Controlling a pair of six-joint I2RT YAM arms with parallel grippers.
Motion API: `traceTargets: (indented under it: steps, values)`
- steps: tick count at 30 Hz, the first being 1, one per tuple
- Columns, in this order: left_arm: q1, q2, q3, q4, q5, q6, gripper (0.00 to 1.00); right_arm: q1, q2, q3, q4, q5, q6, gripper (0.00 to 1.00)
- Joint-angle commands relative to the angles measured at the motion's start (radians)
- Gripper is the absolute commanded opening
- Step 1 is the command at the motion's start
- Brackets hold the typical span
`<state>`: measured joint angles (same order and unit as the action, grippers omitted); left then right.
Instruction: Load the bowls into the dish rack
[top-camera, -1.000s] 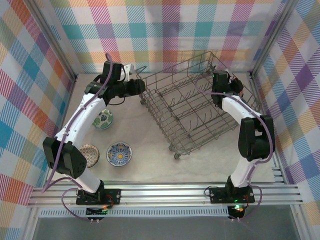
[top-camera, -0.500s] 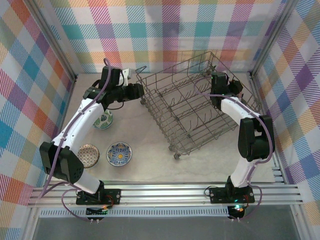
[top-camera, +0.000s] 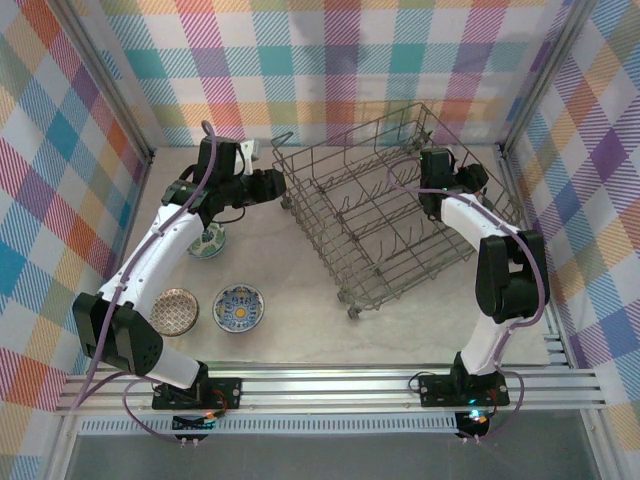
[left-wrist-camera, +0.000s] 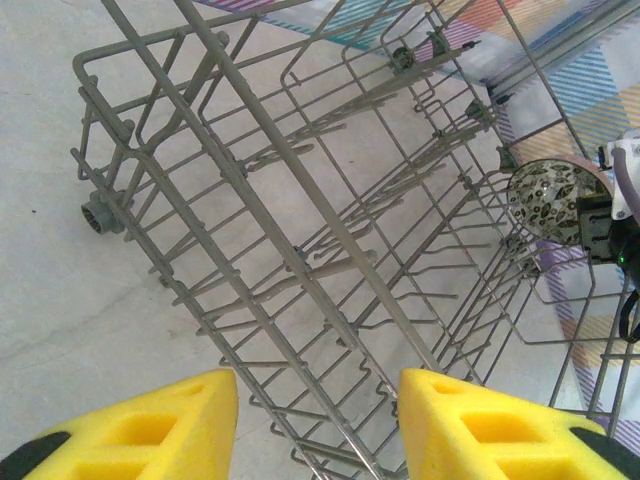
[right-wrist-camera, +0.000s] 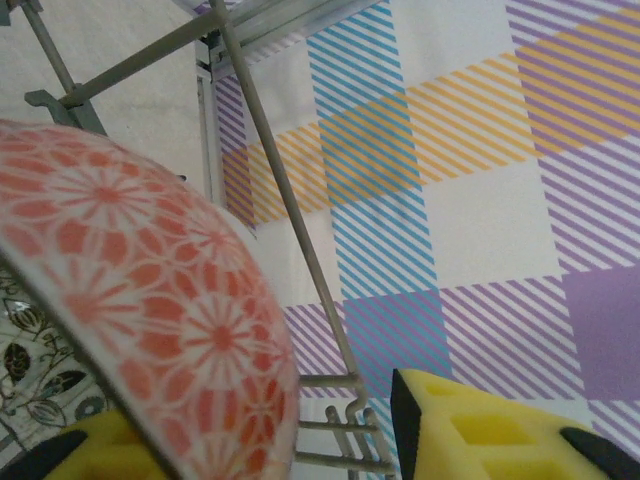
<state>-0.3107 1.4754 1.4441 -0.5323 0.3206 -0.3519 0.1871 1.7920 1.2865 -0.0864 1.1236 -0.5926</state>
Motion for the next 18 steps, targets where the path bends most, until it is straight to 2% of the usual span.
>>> traceTargets:
  steps: [1,9,18]
  values:
    - [0.015,-0.036,-0.018,0.027,-0.007,-0.015,0.46,0.003,-0.010,0.034,-0.026,0.022,0.038,0.49]
    - [0.015,-0.044,-0.031,0.029,-0.011,-0.021,0.46,0.002,0.048,0.074,-0.068,0.008,0.095,0.55]
    - [0.015,-0.063,-0.055,0.024,-0.023,-0.029,0.46,-0.006,0.117,0.147,-0.132,-0.022,0.151,0.57]
